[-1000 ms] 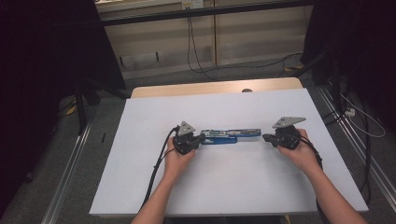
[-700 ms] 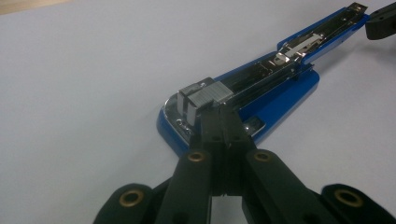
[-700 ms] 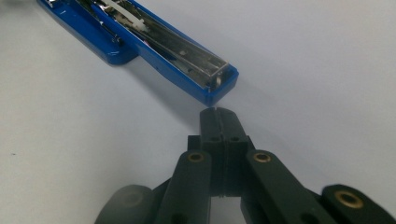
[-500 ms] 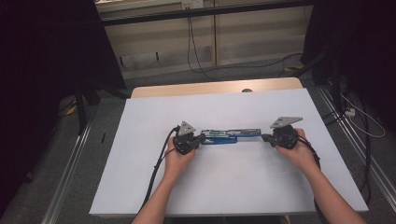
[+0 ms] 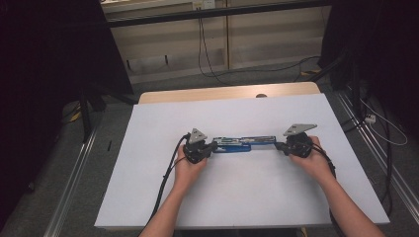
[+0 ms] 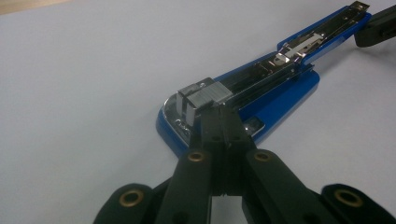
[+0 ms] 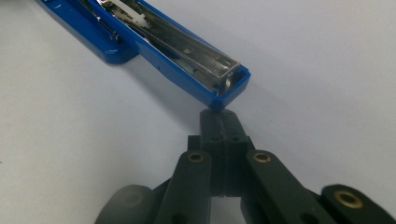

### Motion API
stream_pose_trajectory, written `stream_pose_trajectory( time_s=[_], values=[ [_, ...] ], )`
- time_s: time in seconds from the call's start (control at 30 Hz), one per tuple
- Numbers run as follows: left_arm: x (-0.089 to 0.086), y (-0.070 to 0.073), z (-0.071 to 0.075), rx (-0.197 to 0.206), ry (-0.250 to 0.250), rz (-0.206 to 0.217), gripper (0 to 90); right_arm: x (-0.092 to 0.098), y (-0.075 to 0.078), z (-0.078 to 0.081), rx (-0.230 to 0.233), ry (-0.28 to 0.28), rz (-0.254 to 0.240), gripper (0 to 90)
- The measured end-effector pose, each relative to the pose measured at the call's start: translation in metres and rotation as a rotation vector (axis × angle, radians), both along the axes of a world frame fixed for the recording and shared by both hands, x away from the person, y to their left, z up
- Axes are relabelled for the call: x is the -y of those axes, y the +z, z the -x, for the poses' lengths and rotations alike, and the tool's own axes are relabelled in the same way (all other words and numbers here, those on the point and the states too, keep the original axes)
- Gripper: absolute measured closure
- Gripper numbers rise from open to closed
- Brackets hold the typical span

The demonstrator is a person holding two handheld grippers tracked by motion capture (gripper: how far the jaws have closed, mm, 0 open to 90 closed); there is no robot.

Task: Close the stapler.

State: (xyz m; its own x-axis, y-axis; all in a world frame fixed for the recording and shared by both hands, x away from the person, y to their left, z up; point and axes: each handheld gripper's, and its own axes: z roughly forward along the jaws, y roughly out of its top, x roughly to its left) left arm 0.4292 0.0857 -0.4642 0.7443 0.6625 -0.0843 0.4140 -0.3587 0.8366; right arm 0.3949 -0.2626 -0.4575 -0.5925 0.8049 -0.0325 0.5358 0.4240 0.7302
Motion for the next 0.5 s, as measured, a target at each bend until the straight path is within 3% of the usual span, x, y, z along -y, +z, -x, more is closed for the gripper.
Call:
stream_pose_trajectory(
  time_s=[0.5],
  values=[
    [0.0000,0.0001,0.0000,0.003,-0.001,-0.005,90.0,-0.0042,0.0098,-0.0017,0.029,0.013,-0.024,90.0]
  ],
)
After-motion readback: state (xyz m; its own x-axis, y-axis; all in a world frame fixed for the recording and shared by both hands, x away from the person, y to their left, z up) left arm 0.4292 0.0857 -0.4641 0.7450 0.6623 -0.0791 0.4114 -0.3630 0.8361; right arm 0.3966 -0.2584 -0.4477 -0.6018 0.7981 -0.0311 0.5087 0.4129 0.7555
